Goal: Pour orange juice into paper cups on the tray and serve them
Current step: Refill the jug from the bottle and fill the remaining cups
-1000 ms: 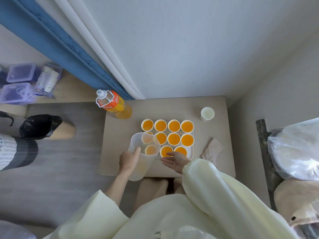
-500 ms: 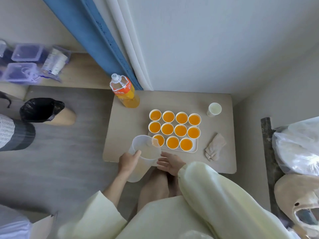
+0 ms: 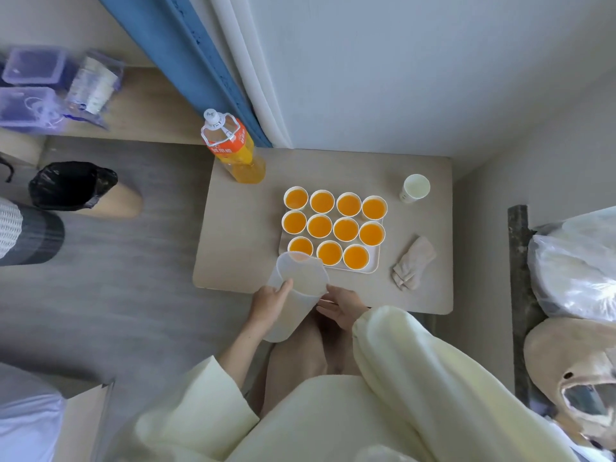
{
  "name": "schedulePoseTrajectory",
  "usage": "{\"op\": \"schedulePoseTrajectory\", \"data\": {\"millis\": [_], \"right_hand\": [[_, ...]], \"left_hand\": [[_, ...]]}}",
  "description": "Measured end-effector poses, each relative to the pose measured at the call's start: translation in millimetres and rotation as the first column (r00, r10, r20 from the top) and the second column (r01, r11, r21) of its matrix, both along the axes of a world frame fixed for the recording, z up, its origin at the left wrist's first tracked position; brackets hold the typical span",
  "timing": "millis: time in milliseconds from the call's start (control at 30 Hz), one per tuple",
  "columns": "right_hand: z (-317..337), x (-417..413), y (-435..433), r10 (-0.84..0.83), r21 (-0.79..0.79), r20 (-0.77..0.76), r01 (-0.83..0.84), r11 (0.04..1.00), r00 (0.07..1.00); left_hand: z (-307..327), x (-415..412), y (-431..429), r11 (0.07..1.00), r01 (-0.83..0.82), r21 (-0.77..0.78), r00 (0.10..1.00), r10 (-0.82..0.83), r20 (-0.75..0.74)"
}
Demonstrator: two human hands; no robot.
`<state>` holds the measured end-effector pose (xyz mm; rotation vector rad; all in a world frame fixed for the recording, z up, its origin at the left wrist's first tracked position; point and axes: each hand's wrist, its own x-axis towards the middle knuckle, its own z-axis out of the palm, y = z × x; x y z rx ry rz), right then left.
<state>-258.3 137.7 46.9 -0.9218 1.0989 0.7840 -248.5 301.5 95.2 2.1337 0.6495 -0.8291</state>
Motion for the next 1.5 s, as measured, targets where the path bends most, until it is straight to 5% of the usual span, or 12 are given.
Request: {"op": "schedulePoseTrajectory", "data": {"millis": [1500], "right_hand": [[-29.1, 25.8, -25.6, -0.115, 0.092, -0.078, 0.122, 0.988, 0.990]], "left_hand": [[-6.3, 63.7, -67.5, 0.970, 0.099, 0.224, 0.994, -0.085, -0.070]]}}
